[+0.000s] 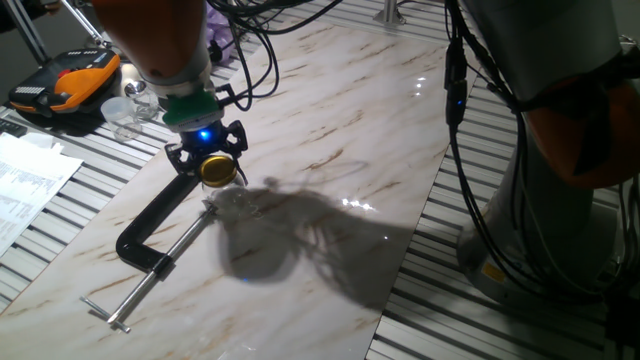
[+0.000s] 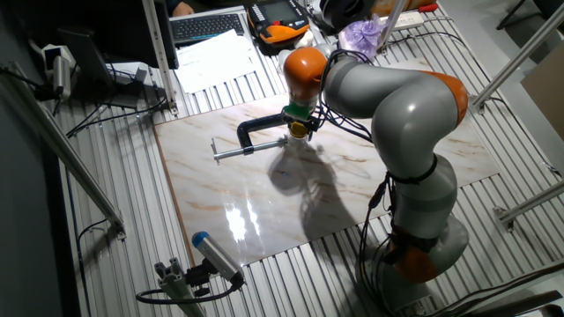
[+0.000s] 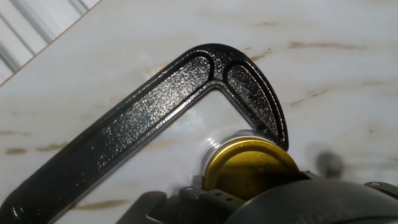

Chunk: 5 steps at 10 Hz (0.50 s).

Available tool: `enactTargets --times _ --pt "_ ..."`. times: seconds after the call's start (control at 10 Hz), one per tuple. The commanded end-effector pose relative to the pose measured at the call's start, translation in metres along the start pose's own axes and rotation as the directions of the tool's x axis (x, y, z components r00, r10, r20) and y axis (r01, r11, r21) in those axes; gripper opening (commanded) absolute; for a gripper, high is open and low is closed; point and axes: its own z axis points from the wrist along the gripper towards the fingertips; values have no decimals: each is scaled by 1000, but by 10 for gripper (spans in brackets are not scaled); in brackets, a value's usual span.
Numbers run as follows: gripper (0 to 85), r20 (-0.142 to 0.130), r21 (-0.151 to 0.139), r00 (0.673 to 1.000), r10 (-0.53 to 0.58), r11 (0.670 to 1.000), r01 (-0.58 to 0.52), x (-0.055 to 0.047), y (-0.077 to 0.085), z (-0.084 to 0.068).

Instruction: Screw the lid onto the jar

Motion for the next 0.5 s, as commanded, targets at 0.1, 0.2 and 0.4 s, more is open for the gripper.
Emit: enactTargets --times 0.1,0.2,0.4 --pt "0 1 -2 1000 29 1000 -29 0 0 0" --pt "0 -2 -2 999 53 999 -53 0 1 1" --pt "0 -4 -1 996 90 996 -90 -1 1 2"
